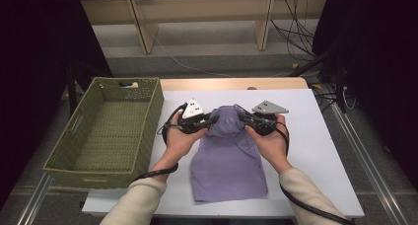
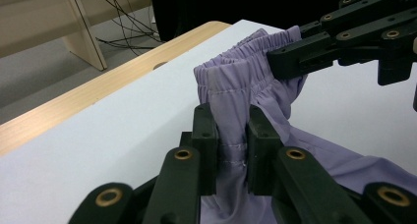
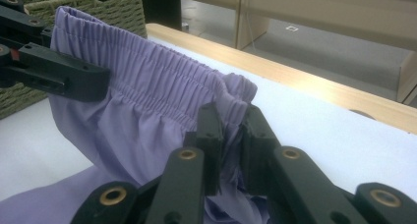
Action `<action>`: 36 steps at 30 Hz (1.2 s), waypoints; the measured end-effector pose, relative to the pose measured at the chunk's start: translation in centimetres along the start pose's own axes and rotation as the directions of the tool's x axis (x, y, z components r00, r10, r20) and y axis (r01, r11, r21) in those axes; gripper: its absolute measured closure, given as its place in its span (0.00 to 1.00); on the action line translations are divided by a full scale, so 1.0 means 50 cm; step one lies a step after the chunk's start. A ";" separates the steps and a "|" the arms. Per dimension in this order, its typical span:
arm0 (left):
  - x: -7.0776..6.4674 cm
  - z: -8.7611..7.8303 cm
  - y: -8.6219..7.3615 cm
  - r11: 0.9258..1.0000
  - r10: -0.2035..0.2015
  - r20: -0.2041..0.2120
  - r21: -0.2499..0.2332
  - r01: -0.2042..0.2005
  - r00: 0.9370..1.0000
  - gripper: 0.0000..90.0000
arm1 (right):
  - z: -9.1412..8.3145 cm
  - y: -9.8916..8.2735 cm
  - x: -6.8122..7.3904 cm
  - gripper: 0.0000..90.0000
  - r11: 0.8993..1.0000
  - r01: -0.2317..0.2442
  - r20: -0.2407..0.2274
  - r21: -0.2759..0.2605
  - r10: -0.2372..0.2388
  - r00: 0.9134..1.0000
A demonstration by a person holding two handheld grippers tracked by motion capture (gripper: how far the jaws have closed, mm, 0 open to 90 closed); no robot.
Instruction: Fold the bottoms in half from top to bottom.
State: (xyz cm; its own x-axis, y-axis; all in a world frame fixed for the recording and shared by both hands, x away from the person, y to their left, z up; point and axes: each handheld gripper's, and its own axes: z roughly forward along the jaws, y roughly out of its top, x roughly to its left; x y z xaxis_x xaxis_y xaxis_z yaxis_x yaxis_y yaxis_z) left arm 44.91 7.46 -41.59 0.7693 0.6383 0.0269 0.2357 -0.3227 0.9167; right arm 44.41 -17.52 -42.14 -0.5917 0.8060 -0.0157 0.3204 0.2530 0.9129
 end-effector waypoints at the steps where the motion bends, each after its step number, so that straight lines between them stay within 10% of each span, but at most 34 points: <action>1: -0.003 0.000 -0.002 1.000 -0.002 0.000 0.002 0.002 1.000 0.86 | -0.001 -0.004 0.002 0.90 1.000 0.001 0.002 -0.001 -0.001 1.000; 36: -0.028 -0.027 -0.032 1.000 -0.003 0.001 0.002 0.003 1.000 0.86 | -0.030 -0.032 0.031 0.90 1.000 0.019 -0.032 0.005 -0.018 0.999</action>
State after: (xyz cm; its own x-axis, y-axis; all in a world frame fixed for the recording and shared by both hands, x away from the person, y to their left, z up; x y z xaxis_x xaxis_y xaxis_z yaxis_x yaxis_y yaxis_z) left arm 42.65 8.01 -42.58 0.7690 0.6388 0.0233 0.2397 -0.3220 0.9159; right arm 41.87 -17.45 -43.01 -0.6212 0.7834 -0.0193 0.3133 0.2709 0.9102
